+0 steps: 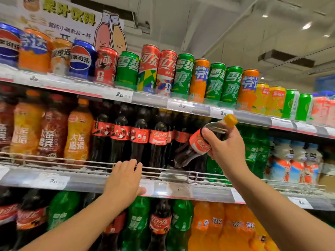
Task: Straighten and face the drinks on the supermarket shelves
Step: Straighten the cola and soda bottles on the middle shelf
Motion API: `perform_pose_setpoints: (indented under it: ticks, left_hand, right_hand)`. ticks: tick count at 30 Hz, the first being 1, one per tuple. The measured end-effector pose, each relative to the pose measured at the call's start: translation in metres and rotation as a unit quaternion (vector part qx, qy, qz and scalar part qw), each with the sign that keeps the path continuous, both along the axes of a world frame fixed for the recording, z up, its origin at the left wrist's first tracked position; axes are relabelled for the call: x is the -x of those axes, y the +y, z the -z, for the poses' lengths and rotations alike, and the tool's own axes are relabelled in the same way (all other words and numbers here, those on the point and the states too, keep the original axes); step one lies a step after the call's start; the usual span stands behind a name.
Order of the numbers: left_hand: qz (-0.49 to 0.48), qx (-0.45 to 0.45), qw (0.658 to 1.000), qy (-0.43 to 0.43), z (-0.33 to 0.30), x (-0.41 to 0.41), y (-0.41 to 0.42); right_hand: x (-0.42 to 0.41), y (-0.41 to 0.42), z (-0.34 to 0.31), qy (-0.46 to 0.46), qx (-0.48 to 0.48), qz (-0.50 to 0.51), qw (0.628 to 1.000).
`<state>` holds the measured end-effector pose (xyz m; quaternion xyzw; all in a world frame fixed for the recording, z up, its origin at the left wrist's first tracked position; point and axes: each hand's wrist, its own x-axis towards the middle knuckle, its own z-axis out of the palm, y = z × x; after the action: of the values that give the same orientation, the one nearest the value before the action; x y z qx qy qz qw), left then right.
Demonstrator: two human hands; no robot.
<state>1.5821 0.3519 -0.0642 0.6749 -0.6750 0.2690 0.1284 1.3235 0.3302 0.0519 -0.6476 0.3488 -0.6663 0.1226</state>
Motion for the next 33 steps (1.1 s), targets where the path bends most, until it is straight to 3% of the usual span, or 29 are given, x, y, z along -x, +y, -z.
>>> perform_pose_setpoints:
  ticks: [14, 25, 33]
  left_hand:
    - [-0.085, -0.023, 0.996, 0.005, -0.003, 0.029, -0.006]
    - [-0.082, 0.019, 0.996, -0.010, 0.004, 0.033, -0.010]
    - [-0.077, 0.022, 0.997, -0.003, 0.003, 0.034, -0.008]
  right_hand:
    - [-0.035, -0.048, 0.016, 0.030, -0.065, 0.035, 0.997]
    - [-0.040, -0.082, -0.008, 0.055, -0.122, 0.051, 0.990]
    - [-0.053, -0.090, -0.029, 0.176, -0.105, 0.081, 0.975]
